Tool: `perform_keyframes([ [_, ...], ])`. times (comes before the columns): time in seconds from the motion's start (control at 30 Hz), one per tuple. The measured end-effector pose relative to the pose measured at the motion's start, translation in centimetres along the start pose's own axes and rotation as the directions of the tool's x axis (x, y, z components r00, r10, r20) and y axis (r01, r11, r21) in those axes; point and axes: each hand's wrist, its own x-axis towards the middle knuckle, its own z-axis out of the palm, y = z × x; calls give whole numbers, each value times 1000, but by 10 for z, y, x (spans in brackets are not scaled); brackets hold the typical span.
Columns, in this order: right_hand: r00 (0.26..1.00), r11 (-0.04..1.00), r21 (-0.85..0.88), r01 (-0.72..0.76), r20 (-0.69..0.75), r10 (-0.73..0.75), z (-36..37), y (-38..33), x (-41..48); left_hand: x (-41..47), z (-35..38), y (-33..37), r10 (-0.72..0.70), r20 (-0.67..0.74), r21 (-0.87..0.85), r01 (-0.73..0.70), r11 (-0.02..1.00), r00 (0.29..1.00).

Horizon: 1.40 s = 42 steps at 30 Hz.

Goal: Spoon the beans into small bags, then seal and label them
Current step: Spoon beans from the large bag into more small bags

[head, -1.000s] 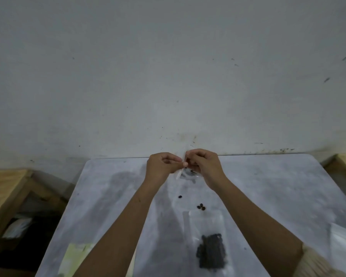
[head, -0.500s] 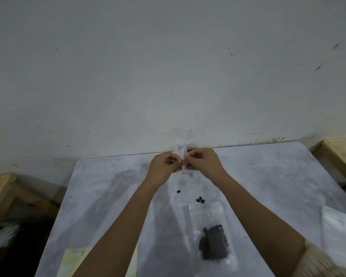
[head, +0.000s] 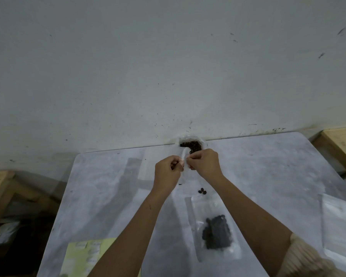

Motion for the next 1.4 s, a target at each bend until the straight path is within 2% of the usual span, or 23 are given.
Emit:
perform_keyframes([
  [0.13,1000,1000,-1,16,15,-16,1,5,-6,-5,1,-5,-29,0,-38,29,999,1000],
  [0.2,992,989,140,-53,124,35,-7,5,-8,-5,-1,-6,-53,9,-94,53,994,999],
  [0.27,946,944,287,-163,317,67,-16,4,-11,-5,-4,-7,-69,32,-149,73,986,997],
  [0.3,922,937,297,-182,382,58,-19,5,-12,-5,-5,-8,-74,44,-163,80,983,996],
  [0.37,912,950,274,-149,409,25,-21,8,-14,-6,-4,-9,-86,56,-164,94,982,995],
  [0.53,938,984,178,-11,344,-51,-19,18,-19,-8,0,-4,-98,17,-53,99,994,995],
  [0.67,948,990,135,42,307,-83,-20,22,-21,-8,0,-1,-39,46,11,38,999,998],
  [0.77,966,993,113,21,254,-50,-23,23,-22,-9,3,-1,-14,78,35,12,999,997],
  [0.9,992,1000,1,-31,125,31,-22,27,-20,-13,15,3,2,81,102,-11,995,997],
  [1.0,997,997,-69,-39,70,44,-19,31,-20,-18,24,4,34,91,150,-48,988,995],
  [1.13,998,995,-81,-56,19,58,-14,33,-21,-20,30,0,58,72,189,-71,980,996],
  [1.33,995,988,-130,-82,-61,74,-9,44,-17,-21,31,0,62,77,161,-74,984,995],
  [1.4,985,983,-123,-139,-116,125,-18,54,-10,-27,34,2,81,115,137,-97,986,990],
])
